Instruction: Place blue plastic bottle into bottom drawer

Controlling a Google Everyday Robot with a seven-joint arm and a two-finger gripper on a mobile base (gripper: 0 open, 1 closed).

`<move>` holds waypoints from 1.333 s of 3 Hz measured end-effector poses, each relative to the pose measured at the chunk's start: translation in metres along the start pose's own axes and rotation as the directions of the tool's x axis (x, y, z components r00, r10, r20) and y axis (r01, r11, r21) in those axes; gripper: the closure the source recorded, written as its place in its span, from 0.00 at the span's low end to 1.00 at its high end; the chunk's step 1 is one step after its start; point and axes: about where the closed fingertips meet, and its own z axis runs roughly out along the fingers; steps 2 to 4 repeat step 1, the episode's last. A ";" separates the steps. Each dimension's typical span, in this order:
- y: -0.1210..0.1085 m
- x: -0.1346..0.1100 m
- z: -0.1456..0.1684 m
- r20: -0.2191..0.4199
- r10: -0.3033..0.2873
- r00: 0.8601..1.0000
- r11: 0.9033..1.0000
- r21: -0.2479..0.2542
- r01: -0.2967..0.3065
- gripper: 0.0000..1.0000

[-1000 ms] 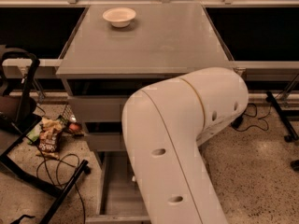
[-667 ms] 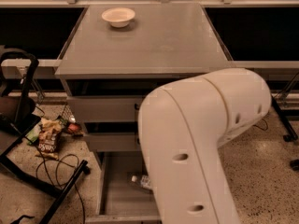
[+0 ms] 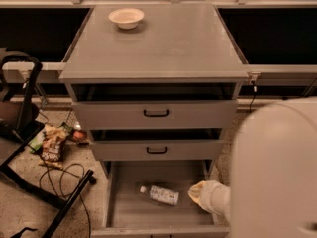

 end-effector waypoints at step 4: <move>-0.001 0.019 -0.020 0.003 0.036 0.999 0.999 0.034 -0.036 0.90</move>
Offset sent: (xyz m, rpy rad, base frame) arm 0.0000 0.0000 0.0000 0.0000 0.0000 0.0000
